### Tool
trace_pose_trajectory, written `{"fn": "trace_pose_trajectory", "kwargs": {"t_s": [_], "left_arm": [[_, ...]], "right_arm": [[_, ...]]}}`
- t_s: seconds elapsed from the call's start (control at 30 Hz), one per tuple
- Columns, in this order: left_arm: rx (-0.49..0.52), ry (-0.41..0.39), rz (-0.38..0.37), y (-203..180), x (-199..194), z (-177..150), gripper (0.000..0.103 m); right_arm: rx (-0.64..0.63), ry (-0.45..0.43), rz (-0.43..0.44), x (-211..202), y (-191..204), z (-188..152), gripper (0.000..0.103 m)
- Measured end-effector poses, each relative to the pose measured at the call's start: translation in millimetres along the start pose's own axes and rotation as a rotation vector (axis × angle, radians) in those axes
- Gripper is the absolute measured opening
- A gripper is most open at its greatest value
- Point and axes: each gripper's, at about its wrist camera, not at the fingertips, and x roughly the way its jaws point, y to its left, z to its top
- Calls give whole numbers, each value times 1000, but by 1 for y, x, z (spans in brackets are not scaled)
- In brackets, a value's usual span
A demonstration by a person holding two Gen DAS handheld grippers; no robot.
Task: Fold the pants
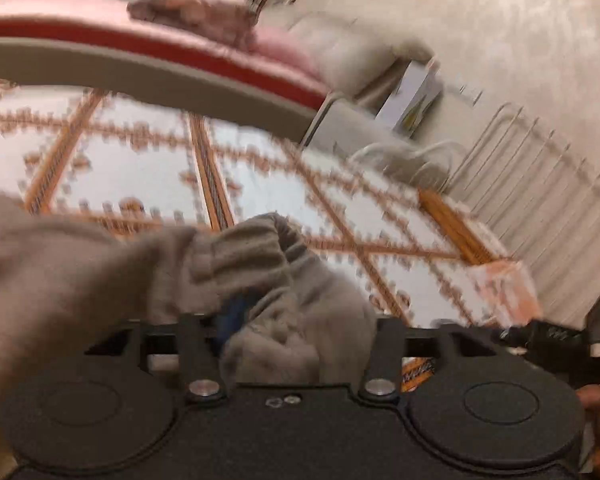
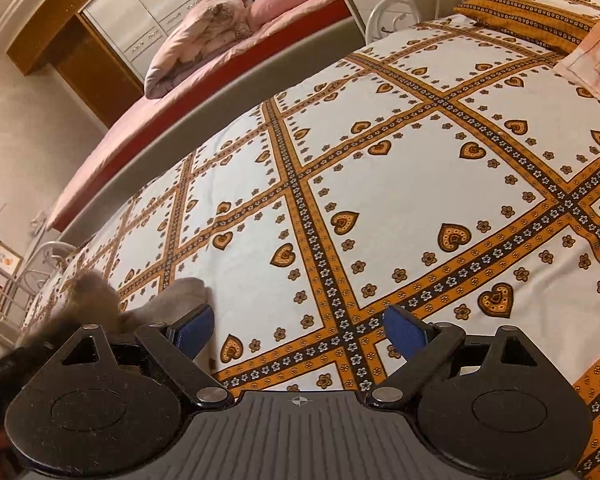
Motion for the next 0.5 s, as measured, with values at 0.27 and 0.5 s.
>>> {"fn": "trace_pose_trajectory", "kwargs": {"t_s": [0.27,0.5], "left_arm": [[-98,-71,-3,22,-34,14,90],[-195,-64,149,84,-95,25,90]], "right_arm": [[-25,10,52,2,13,-3,91],[-34,107,322,19,55,-17,90]]}}
